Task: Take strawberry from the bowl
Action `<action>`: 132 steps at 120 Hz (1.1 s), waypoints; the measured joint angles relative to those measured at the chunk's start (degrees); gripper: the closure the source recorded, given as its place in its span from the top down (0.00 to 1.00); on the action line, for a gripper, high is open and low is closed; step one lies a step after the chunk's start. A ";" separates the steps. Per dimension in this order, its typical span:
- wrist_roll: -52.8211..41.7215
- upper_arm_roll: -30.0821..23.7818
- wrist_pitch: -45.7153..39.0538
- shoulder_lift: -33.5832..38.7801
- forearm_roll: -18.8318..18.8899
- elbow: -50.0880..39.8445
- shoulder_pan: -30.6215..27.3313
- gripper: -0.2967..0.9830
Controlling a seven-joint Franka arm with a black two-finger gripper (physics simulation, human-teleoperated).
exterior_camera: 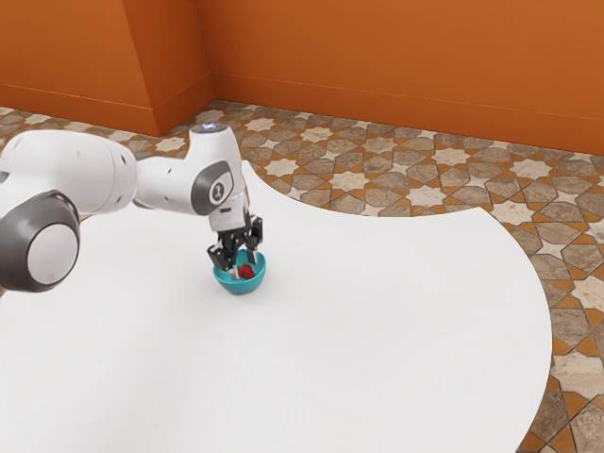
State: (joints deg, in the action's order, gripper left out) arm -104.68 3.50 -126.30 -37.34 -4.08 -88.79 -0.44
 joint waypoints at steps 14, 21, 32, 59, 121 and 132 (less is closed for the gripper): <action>-0.23 -0.01 -0.39 -0.38 0.04 0.08 0.00 0.50; -0.33 -0.02 -0.58 -0.46 0.06 0.08 0.00 0.50; -0.47 -0.05 -0.87 -0.65 0.05 0.09 0.00 0.50; -0.82 -0.08 -1.34 -1.13 0.00 0.11 -0.25 0.49; -1.99 -0.08 -2.06 -1.59 0.18 0.09 -0.28 0.43; -2.19 -0.08 -2.15 -1.56 0.34 0.09 -0.26 0.39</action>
State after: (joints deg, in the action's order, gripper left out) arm -106.87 3.42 -128.44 -38.90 -3.74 -88.70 -0.70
